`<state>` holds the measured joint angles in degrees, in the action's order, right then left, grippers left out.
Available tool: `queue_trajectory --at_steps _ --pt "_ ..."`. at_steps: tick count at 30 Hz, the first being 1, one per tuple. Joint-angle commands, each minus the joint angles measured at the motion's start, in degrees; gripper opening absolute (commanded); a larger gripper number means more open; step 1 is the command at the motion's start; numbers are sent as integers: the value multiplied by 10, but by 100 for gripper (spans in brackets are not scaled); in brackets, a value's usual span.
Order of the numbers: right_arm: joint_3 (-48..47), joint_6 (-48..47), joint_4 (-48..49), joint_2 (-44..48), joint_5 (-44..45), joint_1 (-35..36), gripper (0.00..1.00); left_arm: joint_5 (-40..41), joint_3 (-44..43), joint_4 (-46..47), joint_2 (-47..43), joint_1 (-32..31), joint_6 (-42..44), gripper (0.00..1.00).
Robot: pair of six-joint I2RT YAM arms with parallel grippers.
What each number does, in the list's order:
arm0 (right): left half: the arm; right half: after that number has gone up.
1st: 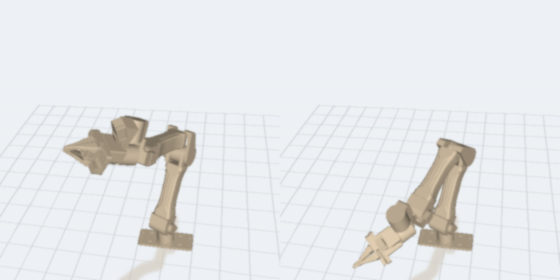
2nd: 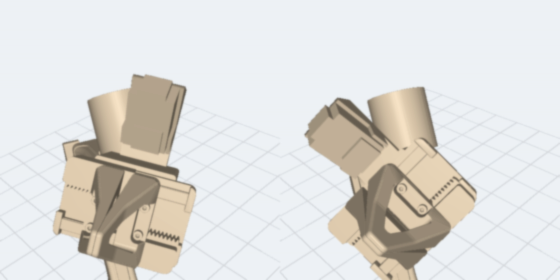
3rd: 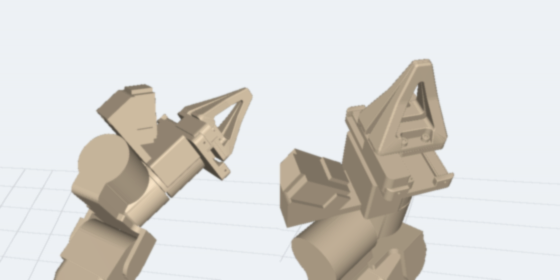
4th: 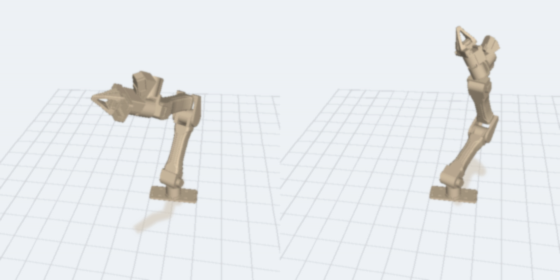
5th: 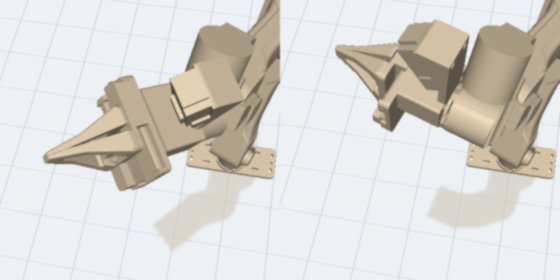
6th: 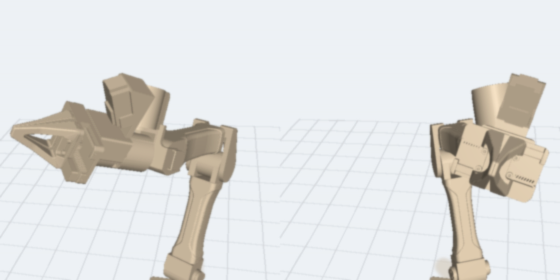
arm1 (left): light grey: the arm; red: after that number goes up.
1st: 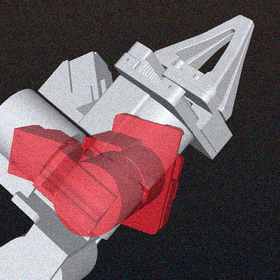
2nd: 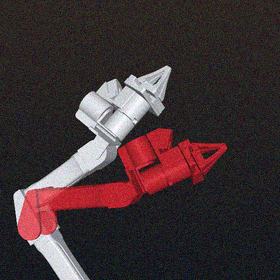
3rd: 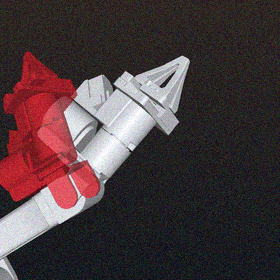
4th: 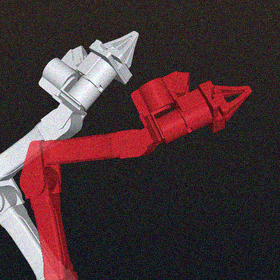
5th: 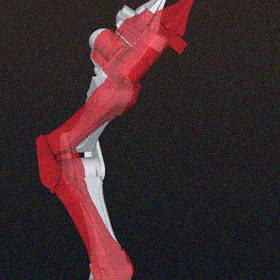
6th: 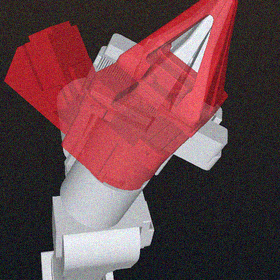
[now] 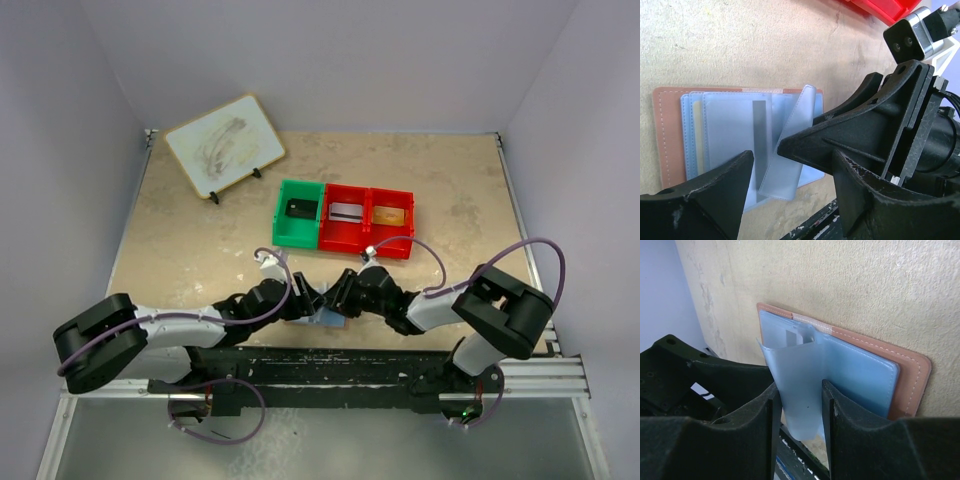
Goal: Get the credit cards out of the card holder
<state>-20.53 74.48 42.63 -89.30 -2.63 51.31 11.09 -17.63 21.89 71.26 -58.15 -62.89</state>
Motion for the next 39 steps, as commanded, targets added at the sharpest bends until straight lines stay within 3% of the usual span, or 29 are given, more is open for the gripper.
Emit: queue_trajectory --at_steps 1,8,12,20,26,29,35,39 --pt "13 -1 -37 -8 10 -8 42 -79 25 18 28 -9 -3 62" --pt "16 3 -38 -1 10 -11 45 -88 46 50 26 -9 -29 62" --pt "12 3 -50 3 13 -13 58 -82 48 53 26 -9 -36 62" --pt "0 0 -82 14 22 -13 56 -93 41 54 22 -9 -34 62" --pt "7 -8 -92 72 31 -15 65 -101 39 67 8 -9 -39 61" --pt "5 -18 -109 95 42 -15 63 -112 34 83 12 -9 -41 60" --pt "9 -8 -141 121 58 -15 50 -129 30 111 32 -9 -46 55" --pt "19 -4 -151 149 70 -17 52 -138 30 126 39 -10 -49 50"
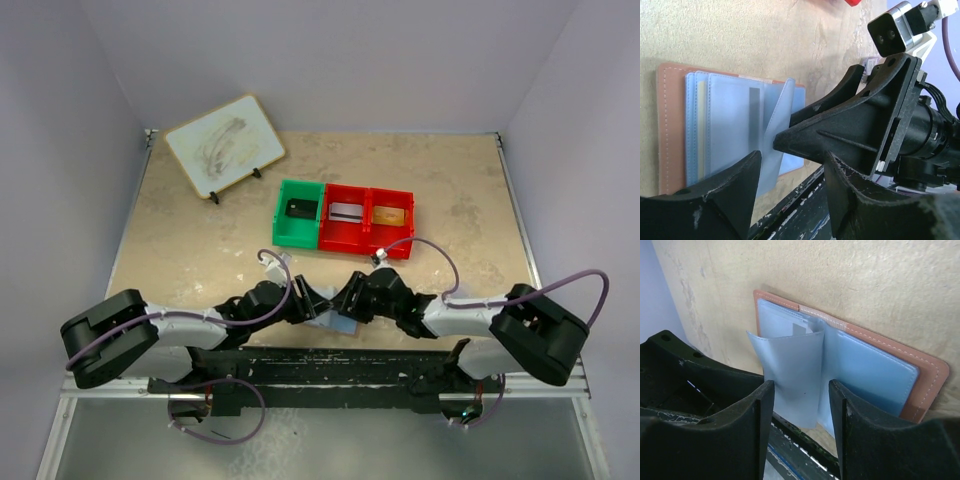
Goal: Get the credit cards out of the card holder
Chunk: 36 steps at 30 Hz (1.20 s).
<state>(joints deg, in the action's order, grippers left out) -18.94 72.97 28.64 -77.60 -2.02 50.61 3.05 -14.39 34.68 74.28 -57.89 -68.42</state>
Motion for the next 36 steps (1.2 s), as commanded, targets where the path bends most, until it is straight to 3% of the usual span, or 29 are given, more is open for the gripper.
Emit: queue_trajectory --at_steps 1,10,15,26,31,36 --pt "2 7 -19 40 69 -10 52 -59 -3 -1 9 -12 6 49" --pt "-11 -4 -69 89 93 -11 59 -65 -13 14 36 -13 16 45" --pt "-65 -20 -171 78 114 -12 59 -61 -21 38 44 -13 22 44" --pt "-108 -48 -329 181 235 -20 63 -57 -141 -55 103 -33 94 45" --pt "-109 -77 -351 221 235 -47 65 -64 -173 -69 152 -61 105 47" --pt "-94 -99 -325 266 189 -56 64 -14 -163 -77 155 -82 91 48"
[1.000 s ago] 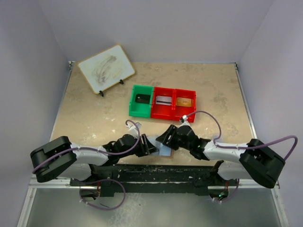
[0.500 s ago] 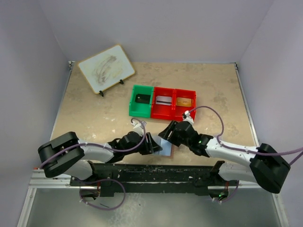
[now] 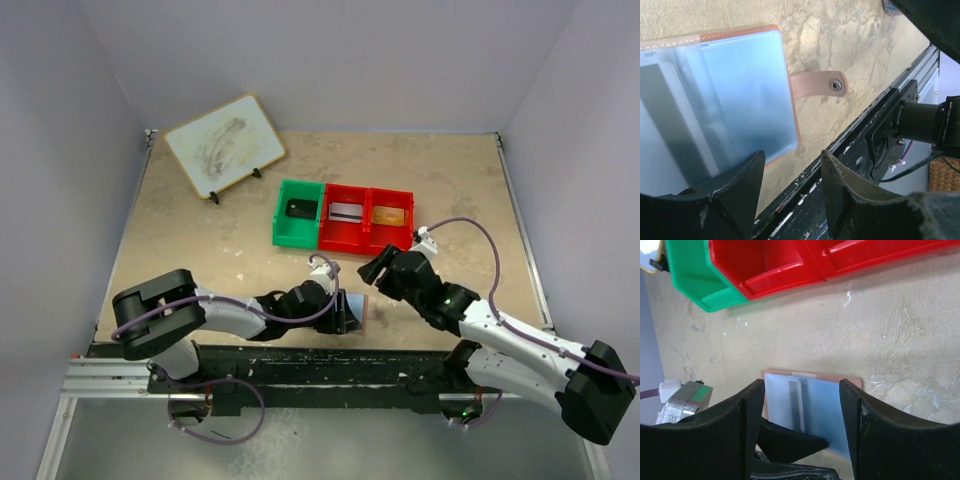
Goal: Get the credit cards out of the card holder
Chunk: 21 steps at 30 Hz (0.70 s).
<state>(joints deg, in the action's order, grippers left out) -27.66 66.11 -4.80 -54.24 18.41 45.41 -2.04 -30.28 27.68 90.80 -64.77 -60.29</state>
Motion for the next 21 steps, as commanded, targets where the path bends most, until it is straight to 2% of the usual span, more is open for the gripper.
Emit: queue_trajectory --at_steps 1,10,16,21 --pt "-4 -35 19 38 -30 -4 63 49 -1 -13 -20 -14 9 49" --pt "-12 -61 77 16 -128 -4 60 111 -36 -158 -140 -15 64 51" --pt "-32 -76 94 -42 -150 -4 59 188 -5 -238 -231 -13 75 54" --pt "-72 -115 66 -99 -154 -2 59 314 -4 -385 -296 -12 45 56"
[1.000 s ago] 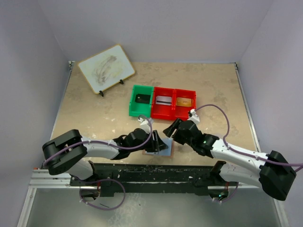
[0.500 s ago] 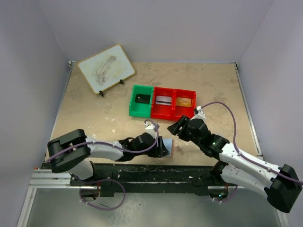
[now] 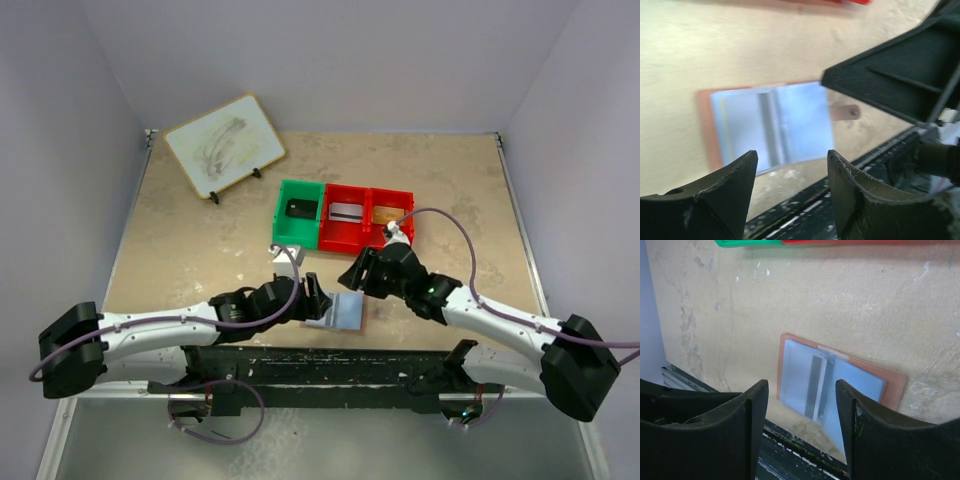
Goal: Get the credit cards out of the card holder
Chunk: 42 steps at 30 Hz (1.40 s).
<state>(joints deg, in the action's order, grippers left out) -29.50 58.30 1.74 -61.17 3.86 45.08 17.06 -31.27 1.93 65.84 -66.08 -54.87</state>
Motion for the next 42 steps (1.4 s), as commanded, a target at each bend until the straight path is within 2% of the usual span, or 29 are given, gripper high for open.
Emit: queue_trajectory --at_steps 1,4,6,11,18,28,35,39,42 --pt "-64 -38 -20 -41 5 5 60 151 6 -153 -59 3 -17 58" --pt "-102 -39 -60 -77 56 36 64 206 11 -201 -87 19 -36 67" --pt "-133 -31 -91 -112 92 61 67 205 21 -212 -96 40 -46 71" --pt "-224 14 -181 -214 178 125 71 152 59 -203 -103 118 -78 75" --pt "-312 27 -226 -315 201 145 71 166 74 -221 -136 123 -105 76" --pt "-365 60 -295 -363 222 160 71 168 72 -239 -167 123 -92 77" --pt "-345 93 -294 -365 213 172 71 158 57 -239 -162 123 -74 77" --pt "-339 92 -290 -365 212 172 64 154 55 -236 -161 123 -65 77" --pt "-341 96 -301 -375 215 172 63 141 54 -223 -149 123 -55 77"
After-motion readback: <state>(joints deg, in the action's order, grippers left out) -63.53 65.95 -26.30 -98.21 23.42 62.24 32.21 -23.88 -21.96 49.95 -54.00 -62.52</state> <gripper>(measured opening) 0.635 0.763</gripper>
